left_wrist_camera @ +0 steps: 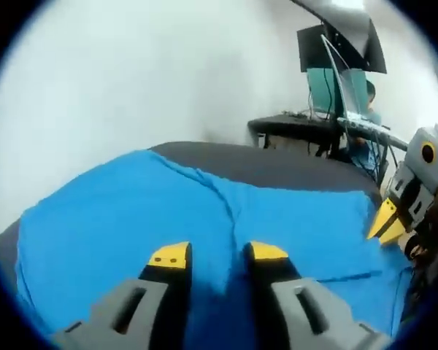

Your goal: Spread out the cloth and fold it

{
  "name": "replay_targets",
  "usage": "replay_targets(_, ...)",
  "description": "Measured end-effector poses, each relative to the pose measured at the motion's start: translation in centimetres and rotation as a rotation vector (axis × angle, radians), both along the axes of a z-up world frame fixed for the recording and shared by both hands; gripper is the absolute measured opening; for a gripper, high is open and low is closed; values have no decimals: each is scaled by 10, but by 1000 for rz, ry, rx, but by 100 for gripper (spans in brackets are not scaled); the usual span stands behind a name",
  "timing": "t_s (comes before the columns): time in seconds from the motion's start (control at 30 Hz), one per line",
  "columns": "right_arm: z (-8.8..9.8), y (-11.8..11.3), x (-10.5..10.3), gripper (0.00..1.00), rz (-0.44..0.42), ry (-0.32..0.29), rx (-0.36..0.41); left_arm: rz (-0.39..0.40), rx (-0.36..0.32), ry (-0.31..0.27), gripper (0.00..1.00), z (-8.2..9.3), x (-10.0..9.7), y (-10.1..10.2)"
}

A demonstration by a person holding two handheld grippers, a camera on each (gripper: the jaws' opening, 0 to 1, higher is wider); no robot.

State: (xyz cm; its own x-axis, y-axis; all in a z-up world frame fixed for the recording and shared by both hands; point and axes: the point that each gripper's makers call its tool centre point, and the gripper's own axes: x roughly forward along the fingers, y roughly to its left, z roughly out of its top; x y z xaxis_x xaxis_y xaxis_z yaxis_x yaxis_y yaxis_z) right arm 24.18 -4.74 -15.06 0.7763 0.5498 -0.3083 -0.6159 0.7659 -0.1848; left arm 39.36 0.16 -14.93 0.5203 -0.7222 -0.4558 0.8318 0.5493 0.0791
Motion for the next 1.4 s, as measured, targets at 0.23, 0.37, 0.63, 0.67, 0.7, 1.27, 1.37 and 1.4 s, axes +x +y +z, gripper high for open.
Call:
replay_targets(0.23,15,2,-16,13,52,26,176,-93,-159,-46,29,61,-55,28)
replay_targets(0.37,53,-6,-17,13,21,-56,357,-58,-266,-99,30,104,-72,86)
replay_targets(0.63,109,-47,-5,10,-115,-241,671,225,-260,-108,30,81,-85,236)
replay_targets(0.67,112,-48,-5,10,-106,-246,691,249,-300,-101,30,78,-90,247)
replay_targets(0.7,114,-47,-4,10,-93,-238,710,252,-338,-92,30,77,-96,251)
replay_targets(1.27,77,-8,-25,37,100,-137,339,-367,103,-277,60,-5,-185,143)
replay_targets(1.37,52,0,-33,46,157,-125,176,-383,171,-330,73,-14,-183,144)
replay_targets(1.4,46,-3,-30,48,130,-153,113,-348,164,-358,72,-11,-177,146)
